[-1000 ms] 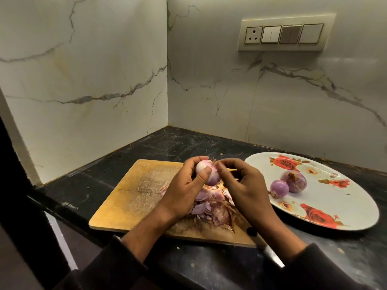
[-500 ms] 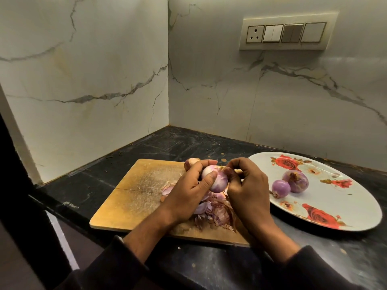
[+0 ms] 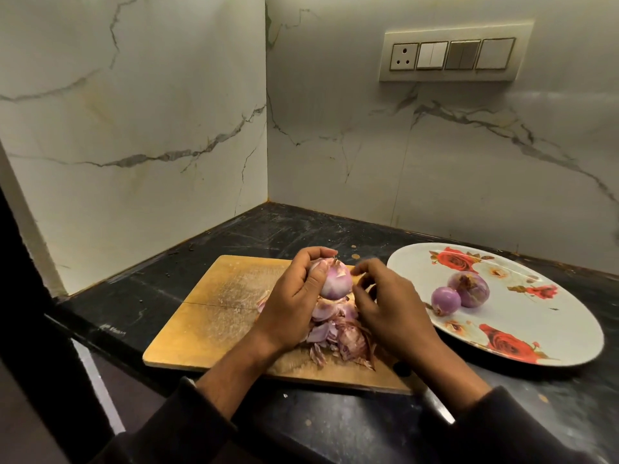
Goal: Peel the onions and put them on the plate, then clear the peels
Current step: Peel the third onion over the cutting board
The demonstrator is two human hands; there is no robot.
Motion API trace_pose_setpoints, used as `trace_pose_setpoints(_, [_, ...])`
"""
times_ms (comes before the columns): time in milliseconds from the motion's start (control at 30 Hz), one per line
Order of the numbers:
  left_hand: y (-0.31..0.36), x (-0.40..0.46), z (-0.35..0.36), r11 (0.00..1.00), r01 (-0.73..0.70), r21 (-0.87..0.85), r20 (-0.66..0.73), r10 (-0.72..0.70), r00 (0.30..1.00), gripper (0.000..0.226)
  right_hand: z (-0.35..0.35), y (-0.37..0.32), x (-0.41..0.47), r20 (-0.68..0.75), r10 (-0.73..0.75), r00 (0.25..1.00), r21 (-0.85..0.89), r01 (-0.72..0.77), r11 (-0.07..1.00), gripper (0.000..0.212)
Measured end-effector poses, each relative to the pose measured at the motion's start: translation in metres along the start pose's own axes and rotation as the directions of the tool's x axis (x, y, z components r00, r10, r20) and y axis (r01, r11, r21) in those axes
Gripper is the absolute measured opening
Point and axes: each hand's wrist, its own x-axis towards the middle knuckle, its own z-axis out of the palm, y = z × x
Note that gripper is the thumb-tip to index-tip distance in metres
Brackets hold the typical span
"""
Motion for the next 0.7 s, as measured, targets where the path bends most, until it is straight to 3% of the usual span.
trace_pose_setpoints(167, [-0.002,0.001,-0.002,0.999,-0.023,0.043,-0.076,0.026,0.997,0.021,-0.012,-0.008,-0.002,-0.005,-0.006,1.000,-0.038,0.006,0.999,0.027])
trace_pose_setpoints(267, [-0.002,0.001,-0.003,0.998,-0.030,0.047,-0.120,0.036,0.992,0.020,-0.019,-0.010,-0.003,0.103,-0.002,0.995,0.161,-0.014,0.987,0.011])
trace_pose_setpoints(333, [-0.001,0.002,-0.003,0.999,-0.033,0.030,-0.135,0.037,0.990,0.019,-0.022,-0.012,-0.004,0.235,-0.032,0.971,0.363,-0.058,0.930,0.039])
trace_pose_setpoints(400, [0.000,0.002,-0.002,0.998,-0.046,0.039,-0.140,0.051,0.989,0.019,-0.023,-0.015,-0.006,0.281,-0.087,0.956,0.417,-0.040,0.908,0.065])
trace_pose_setpoints(467, [0.002,0.002,-0.001,0.996,-0.062,0.060,-0.121,0.069,0.990,0.018,-0.020,-0.014,-0.006,0.196,-0.128,0.972,0.374,0.046,0.926,0.068])
trace_pose_setpoints(600, [0.005,0.001,0.002,0.994,-0.087,0.065,-0.077,0.092,0.993,0.017,-0.023,-0.005,-0.002,0.047,-0.109,0.993,0.386,0.082,0.919,0.058])
trace_pose_setpoints(700, [0.014,0.008,0.005,0.990,-0.103,0.094,0.045,0.099,0.994,0.028,-0.029,0.004,0.002,-0.019,-0.116,0.993,0.376,0.115,0.920,0.049])
